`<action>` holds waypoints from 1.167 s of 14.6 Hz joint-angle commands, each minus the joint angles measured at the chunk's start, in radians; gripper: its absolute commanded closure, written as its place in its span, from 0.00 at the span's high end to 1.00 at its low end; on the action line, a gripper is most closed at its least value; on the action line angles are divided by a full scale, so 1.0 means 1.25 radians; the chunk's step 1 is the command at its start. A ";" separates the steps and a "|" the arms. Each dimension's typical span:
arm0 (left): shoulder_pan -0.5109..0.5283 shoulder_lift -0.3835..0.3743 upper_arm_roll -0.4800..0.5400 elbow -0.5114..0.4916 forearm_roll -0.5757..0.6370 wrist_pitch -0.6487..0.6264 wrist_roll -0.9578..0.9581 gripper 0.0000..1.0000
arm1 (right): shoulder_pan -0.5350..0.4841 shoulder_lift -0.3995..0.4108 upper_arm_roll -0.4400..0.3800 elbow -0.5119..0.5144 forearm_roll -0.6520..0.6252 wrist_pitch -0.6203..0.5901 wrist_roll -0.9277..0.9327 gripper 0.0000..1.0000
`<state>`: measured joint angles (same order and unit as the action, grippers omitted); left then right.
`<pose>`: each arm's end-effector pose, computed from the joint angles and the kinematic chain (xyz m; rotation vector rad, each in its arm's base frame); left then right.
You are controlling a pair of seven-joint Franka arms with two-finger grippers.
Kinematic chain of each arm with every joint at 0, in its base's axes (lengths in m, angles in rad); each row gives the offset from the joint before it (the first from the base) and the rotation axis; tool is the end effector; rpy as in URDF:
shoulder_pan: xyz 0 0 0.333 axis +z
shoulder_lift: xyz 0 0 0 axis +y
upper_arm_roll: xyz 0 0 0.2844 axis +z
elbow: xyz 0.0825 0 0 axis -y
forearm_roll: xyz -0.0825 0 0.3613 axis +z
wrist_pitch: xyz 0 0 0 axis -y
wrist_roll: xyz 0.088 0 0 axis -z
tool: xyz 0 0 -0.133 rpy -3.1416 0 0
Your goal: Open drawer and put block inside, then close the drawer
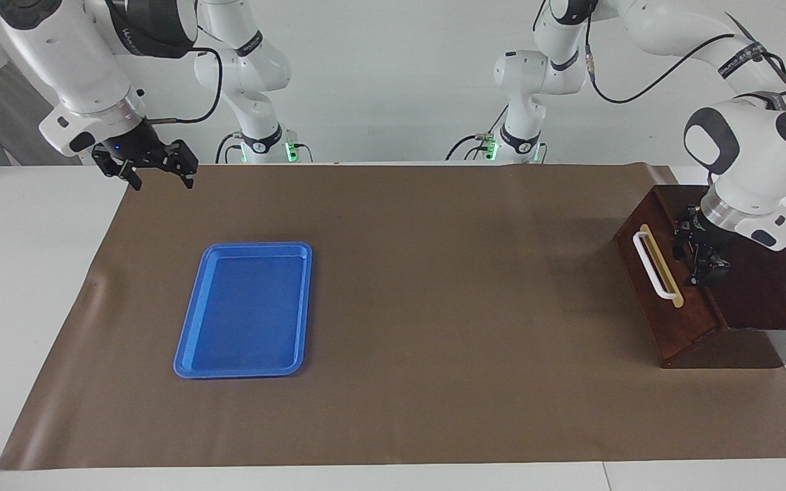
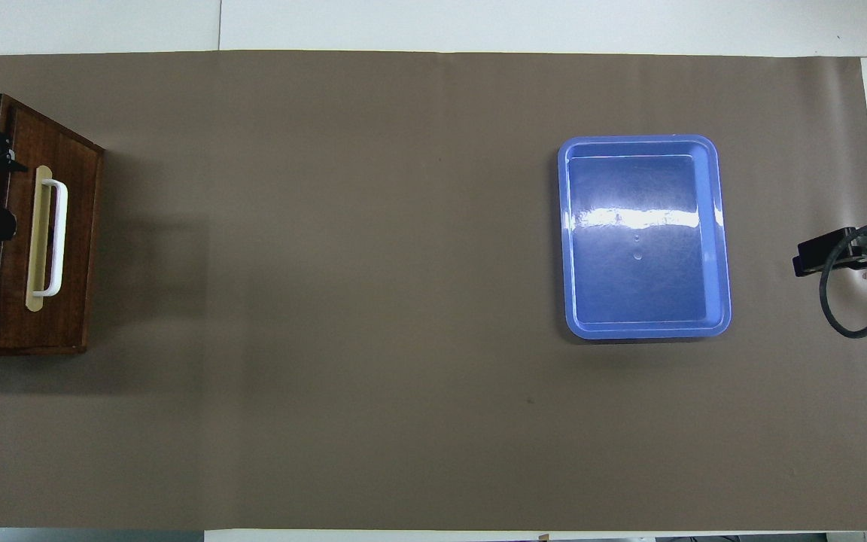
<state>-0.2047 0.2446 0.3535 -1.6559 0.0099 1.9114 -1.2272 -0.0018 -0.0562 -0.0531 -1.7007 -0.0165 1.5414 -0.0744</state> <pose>0.6007 0.0771 0.4266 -2.3875 -1.9347 -0.1076 0.5057 -0.0306 0.5359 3.1304 0.0315 -0.1627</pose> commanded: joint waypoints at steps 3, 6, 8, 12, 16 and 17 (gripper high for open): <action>-0.004 0.020 0.020 0.018 0.011 0.000 0.017 1.00 | -0.007 -0.008 0.006 -0.004 -0.013 -0.007 -0.018 1.00; -0.004 0.045 -0.005 0.094 -0.004 -0.078 -0.100 1.00 | -0.006 -0.008 0.006 -0.004 -0.013 -0.007 -0.018 1.00; -0.010 0.040 -0.021 0.081 -0.019 -0.061 -0.186 1.00 | -0.007 -0.008 0.006 -0.004 -0.013 -0.007 -0.018 1.00; -0.012 -0.002 -0.020 -0.037 -0.018 0.017 -0.191 1.00 | -0.007 -0.008 0.006 -0.004 -0.013 -0.007 -0.018 1.00; -0.011 -0.007 -0.015 -0.064 -0.007 0.066 -0.187 1.00 | -0.007 -0.008 0.006 -0.004 -0.013 -0.007 -0.018 1.00; -0.011 -0.005 -0.012 -0.063 0.004 0.070 -0.185 1.00 | -0.007 -0.008 0.006 -0.004 -0.013 -0.007 -0.018 1.00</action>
<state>-0.2114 0.2720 0.3288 -1.6967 0.0021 1.9649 -1.4584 -0.0018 -0.0562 -0.0531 -1.7007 -0.0165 1.5414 -0.0744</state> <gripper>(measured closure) 0.000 0.000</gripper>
